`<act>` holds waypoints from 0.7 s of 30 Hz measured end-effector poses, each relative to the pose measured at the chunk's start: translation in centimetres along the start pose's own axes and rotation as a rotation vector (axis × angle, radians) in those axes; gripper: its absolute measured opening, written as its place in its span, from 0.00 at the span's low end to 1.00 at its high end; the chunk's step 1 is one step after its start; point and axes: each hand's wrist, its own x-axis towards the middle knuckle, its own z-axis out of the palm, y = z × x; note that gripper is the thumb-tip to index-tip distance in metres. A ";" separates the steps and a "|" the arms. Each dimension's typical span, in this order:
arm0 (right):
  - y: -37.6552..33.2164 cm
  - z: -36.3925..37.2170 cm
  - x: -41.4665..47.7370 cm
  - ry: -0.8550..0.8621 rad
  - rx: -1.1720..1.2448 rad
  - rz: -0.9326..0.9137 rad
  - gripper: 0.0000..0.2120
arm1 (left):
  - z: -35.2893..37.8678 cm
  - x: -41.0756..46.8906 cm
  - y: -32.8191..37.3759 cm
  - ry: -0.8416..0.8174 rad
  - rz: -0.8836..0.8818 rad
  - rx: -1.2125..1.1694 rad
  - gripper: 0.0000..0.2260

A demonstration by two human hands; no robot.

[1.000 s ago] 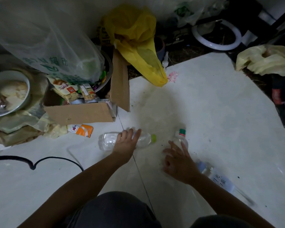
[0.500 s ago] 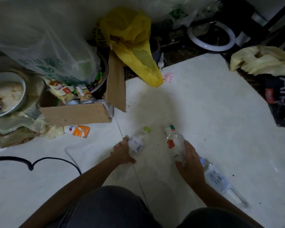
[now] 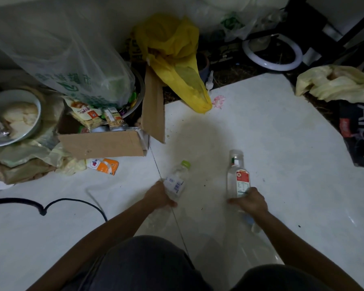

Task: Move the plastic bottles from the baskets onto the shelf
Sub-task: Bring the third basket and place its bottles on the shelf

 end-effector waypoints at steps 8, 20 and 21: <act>2.5 -2.7 -0.9 -0.463 0.837 0.103 0.33 | 0.2 -0.3 0.1 -0.026 -0.031 -0.359 0.27; -0.9 -1.3 -3.0 -0.441 1.014 0.159 0.18 | -0.1 -1.6 1.2 -0.039 -0.037 -0.453 0.13; -1.0 -1.0 -3.1 -0.460 1.059 0.186 0.19 | -0.1 -1.5 1.2 -0.038 -0.042 -0.456 0.13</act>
